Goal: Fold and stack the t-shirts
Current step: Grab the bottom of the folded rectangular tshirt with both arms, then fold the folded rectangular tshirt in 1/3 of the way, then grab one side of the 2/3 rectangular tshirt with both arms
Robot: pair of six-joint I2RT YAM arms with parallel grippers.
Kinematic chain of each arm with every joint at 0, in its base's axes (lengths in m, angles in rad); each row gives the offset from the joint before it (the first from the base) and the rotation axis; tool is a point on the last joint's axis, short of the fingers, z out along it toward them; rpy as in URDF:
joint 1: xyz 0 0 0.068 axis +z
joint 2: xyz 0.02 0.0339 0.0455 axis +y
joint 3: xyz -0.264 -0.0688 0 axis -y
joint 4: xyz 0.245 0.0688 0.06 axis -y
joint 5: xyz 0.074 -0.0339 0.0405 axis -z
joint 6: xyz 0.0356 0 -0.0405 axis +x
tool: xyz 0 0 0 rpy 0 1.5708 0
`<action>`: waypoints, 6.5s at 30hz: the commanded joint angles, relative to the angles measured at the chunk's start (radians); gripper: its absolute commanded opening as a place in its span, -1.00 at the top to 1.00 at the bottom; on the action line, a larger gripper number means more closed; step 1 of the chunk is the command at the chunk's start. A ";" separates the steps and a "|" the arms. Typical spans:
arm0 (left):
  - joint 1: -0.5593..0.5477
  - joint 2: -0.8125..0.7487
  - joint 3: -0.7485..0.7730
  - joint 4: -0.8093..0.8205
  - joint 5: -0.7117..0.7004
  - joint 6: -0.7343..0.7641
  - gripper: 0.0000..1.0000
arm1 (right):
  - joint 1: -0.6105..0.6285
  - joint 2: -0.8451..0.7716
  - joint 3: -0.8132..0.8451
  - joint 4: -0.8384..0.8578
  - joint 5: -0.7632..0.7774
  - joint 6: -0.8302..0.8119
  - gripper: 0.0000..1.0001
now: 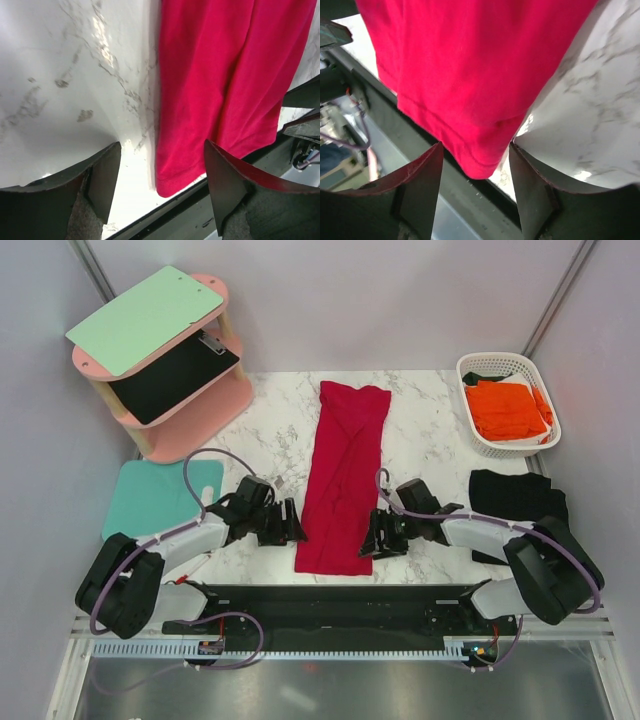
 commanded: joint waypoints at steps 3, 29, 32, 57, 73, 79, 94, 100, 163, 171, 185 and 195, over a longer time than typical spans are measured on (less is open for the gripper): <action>-0.088 0.010 -0.051 -0.112 -0.003 -0.055 -0.43 | 0.019 0.085 -0.068 -0.117 -0.072 0.005 -0.25; -0.239 0.053 0.228 -0.230 -0.130 -0.029 0.96 | 0.025 -0.170 0.099 -0.109 0.167 -0.025 1.00; -0.225 0.082 0.309 -0.236 -0.144 -0.014 0.96 | 0.023 -0.170 0.137 -0.108 0.258 -0.061 1.00; 0.004 0.544 0.868 -0.230 -0.104 0.135 0.96 | -0.176 0.267 0.464 0.207 0.421 -0.155 1.00; 0.100 0.688 1.017 -0.172 -0.054 0.224 -0.99 | -0.204 0.283 0.409 0.480 0.634 -0.040 -0.96; 0.102 0.547 0.756 -0.038 -0.100 0.206 -0.99 | -0.204 0.225 0.345 0.415 0.550 -0.048 -0.96; 0.100 0.384 0.503 0.034 -0.133 0.163 0.96 | -0.072 0.552 0.650 0.350 0.206 -0.158 1.00; 0.100 0.395 0.507 0.065 -0.074 0.141 0.96 | -0.047 0.678 0.774 0.276 0.125 -0.155 1.00; 0.096 0.605 0.550 0.089 -0.044 0.132 0.96 | -0.001 0.586 0.854 0.375 0.853 -0.341 0.91; 0.096 0.449 0.464 0.091 -0.176 0.158 -0.66 | -0.055 0.337 0.615 0.267 0.780 -0.198 -0.57; 0.094 0.492 0.429 0.152 -0.103 0.127 -0.49 | -0.245 0.168 0.236 0.253 0.303 0.046 -0.80; 0.093 0.498 0.447 0.152 -0.058 0.129 -0.21 | -0.211 0.341 0.096 0.489 0.091 0.250 -0.48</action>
